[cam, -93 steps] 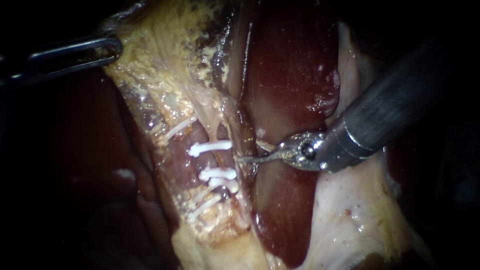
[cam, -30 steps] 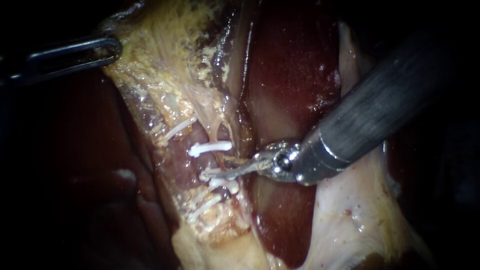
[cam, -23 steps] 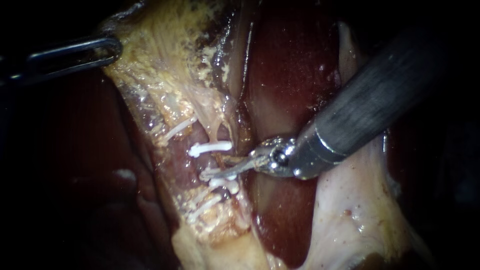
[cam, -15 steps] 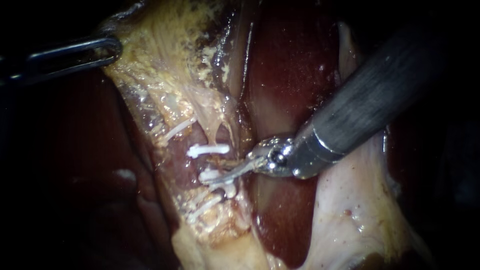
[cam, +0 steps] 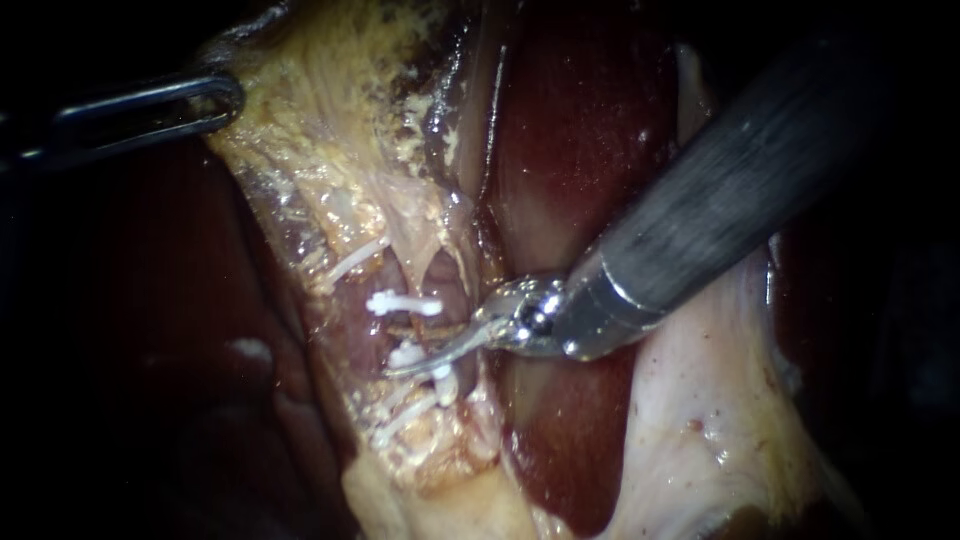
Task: Go to the cutting position right tube
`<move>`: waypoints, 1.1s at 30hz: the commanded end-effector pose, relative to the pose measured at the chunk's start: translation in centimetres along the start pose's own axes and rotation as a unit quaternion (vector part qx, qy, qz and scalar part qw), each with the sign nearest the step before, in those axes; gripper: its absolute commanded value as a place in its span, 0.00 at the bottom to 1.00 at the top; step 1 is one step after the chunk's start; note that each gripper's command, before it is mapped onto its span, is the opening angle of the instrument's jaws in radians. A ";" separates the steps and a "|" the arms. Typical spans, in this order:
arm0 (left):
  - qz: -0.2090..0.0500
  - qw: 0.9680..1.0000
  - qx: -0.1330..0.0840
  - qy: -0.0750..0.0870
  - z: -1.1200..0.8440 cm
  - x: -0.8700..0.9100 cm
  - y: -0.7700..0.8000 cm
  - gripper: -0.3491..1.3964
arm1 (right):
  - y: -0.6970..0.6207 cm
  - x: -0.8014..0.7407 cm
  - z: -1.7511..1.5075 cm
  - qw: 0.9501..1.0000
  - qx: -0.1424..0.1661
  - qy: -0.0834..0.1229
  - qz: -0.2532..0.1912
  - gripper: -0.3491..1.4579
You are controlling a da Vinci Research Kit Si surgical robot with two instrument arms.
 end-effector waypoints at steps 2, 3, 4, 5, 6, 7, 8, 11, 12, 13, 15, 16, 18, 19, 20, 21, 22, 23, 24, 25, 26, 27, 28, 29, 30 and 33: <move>0.000 1.000 0.000 0.000 0.00 0.00 0.00 0.00 | 0.03 -0.01 0.01 1.000 0.009 0.005 -0.005 0.79; 0.000 1.000 0.000 0.000 0.00 0.00 0.00 0.00 | 0.04 0.00 0.02 1.000 0.011 0.009 -0.004 0.78; 0.000 1.000 0.000 0.000 0.00 0.00 0.00 0.00 | 0.04 0.00 0.02 1.000 0.012 0.011 -0.005 0.78; 0.000 1.000 0.000 0.000 0.00 0.00 0.00 0.00 | 0.04 0.01 0.02 1.000 0.014 0.012 -0.006 0.77; 0.000 1.000 0.000 0.000 0.00 0.00 0.00 0.00 | 0.04 0.03 0.02 1.000 0.016 0.016 -0.006 0.76; 0.000 1.000 0.000 0.000 0.00 0.00 0.00 0.00 | 0.04 0.04 0.01 1.000 0.018 0.020 -0.006 0.75; 0.000 1.000 0.000 0.000 0.00 0.00 0.00 0.00 | 0.04 0.06 0.00 0.999 0.022 0.026 -0.006 0.75; 0.000 1.000 0.000 0.000 0.00 0.00 0.00 0.00 | 0.04 0.10 -0.03 0.999 0.019 0.032 -0.004 0.74; 0.000 1.000 0.000 0.000 0.00 0.00 0.00 0.00 | 0.03 0.11 -0.04 0.999 0.019 0.032 -0.004 0.74; 0.000 1.000 0.000 0.000 0.00 0.00 0.00 0.00 | 0.03 0.11 -0.05 0.999 0.019 0.032 -0.004 0.73; 0.000 1.000 0.000 0.000 0.00 0.00 0.00 0.00 | 0.03 0.11 -0.05 0.999 0.019 0.032 -0.004 0.73; 0.000 1.000 0.000 0.000 0.00 0.00 0.00 0.00 | 0.03 0.11 -0.05 0.999 0.020 0.033 -0.004 0.73; 0.000 1.000 0.000 0.000 0.00 0.00 0.00 0.00 | 0.03 0.12 -0.05 0.999 0.021 0.034 -0.004 0.73; 0.000 1.000 0.000 0.000 0.00 0.00 0.00 0.00 | 0.03 0.12 -0.04 0.999 0.021 0.034 -0.004 0.72; 0.000 1.000 0.000 0.000 0.00 0.00 0.00 0.00 | 0.04 0.12 -0.04 0.999 0.022 0.036 -0.004 0.72; 0.000 1.000 0.000 0.000 0.00 0.00 0.00 0.00 | 0.04 0.12 -0.04 0.999 0.021 0.036 -0.004 0.72; 0.000 1.000 0.000 0.000 0.00 0.00 0.00 0.00 | 0.04 0.13 -0.03 0.999 0.021 0.036 -0.004 0.72; 0.000 1.000 0.000 0.000 0.00 0.00 0.00 0.00 | 0.04 0.13 -0.03 0.999 0.021 0.036 -0.004 0.72; 0.000 1.000 0.000 0.000 0.00 0.00 0.00 0.00 | 0.04 0.13 -0.03 0.999 0.021 0.036 -0.004 0.72; 0.000 1.000 0.000 0.000 0.00 0.00 0.00 0.00 | 0.04 0.13 -0.02 0.999 0.021 0.036 -0.004 0.71; 0.000 1.000 0.000 0.000 0.00 0.00 0.00 0.00 | 0.04 0.14 -0.02 0.999 0.021 0.036 -0.004 0.70; 0.000 1.000 0.000 0.000 0.00 0.00 0.00 0.00 | 0.04 0.14 -0.02 0.999 0.021 0.036 -0.004 0.70; 0.000 1.000 0.000 0.000 0.00 0.00 0.00 0.00 | 0.04 0.14 -0.02 0.999 0.021 0.036 -0.004 0.70; 0.000 1.000 0.000 0.000 0.00 0.00 0.00 0.00 | 0.04 0.15 -0.01 0.999 0.021 0.036 -0.004 0.70; 0.000 1.000 0.000 0.000 0.00 0.00 0.00 0.00 | 0.04 0.15 -0.01 0.999 0.021 0.036 -0.004 0.69; 0.000 1.000 0.000 0.000 0.00 0.00 -0.01 0.00 | 0.04 0.16 0.01 0.999 0.021 0.038 -0.004 0.69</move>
